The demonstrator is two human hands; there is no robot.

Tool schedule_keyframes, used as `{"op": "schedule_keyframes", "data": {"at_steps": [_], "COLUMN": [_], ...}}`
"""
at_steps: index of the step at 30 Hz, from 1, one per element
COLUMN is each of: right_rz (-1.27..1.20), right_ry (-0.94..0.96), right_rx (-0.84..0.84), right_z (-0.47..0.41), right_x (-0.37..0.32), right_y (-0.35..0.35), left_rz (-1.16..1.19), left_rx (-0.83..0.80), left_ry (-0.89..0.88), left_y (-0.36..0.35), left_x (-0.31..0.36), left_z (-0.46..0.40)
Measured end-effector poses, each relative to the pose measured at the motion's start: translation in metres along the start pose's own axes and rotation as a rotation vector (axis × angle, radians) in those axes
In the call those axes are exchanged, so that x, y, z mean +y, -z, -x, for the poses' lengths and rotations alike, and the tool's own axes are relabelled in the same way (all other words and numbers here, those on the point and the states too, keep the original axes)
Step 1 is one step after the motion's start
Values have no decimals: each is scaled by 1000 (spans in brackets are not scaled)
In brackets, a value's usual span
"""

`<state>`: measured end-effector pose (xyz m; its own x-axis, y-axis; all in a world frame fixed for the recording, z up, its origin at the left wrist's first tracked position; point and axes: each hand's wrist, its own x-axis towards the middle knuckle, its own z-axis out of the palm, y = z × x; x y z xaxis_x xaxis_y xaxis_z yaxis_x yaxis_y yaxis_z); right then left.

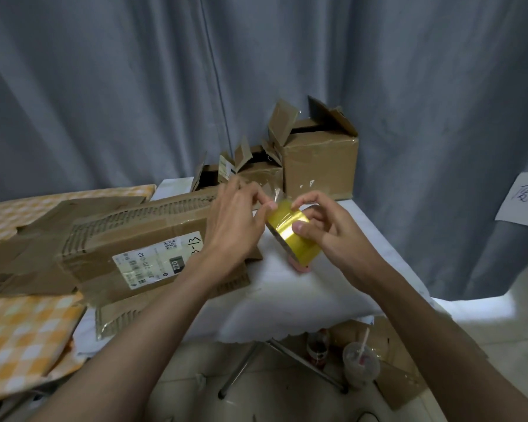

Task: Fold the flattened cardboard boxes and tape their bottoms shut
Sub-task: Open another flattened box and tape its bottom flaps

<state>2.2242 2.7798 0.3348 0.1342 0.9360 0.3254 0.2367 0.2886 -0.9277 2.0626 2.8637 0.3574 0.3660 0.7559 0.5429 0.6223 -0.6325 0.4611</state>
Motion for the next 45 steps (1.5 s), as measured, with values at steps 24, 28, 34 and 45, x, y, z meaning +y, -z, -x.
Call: {"op": "schedule_keyframes", "data": {"at_steps": [24, 28, 34, 45], "right_rz": [1023, 856, 470, 289], "right_ry": [-228, -97, 138, -96], "right_rx": [65, 147, 150, -130], "right_z": [-56, -74, -97, -105], "right_x": [66, 41, 4, 11], "right_y": [5, -22, -79, -94], "left_rz": [-241, -231, -205, -284], "left_rx": [-266, -289, -209, -228], "left_ry": [-196, -172, -99, -126], "left_y": [69, 69, 56, 54], "left_x": [-95, -91, -81, -83], "left_z": [22, 29, 22, 28]}}
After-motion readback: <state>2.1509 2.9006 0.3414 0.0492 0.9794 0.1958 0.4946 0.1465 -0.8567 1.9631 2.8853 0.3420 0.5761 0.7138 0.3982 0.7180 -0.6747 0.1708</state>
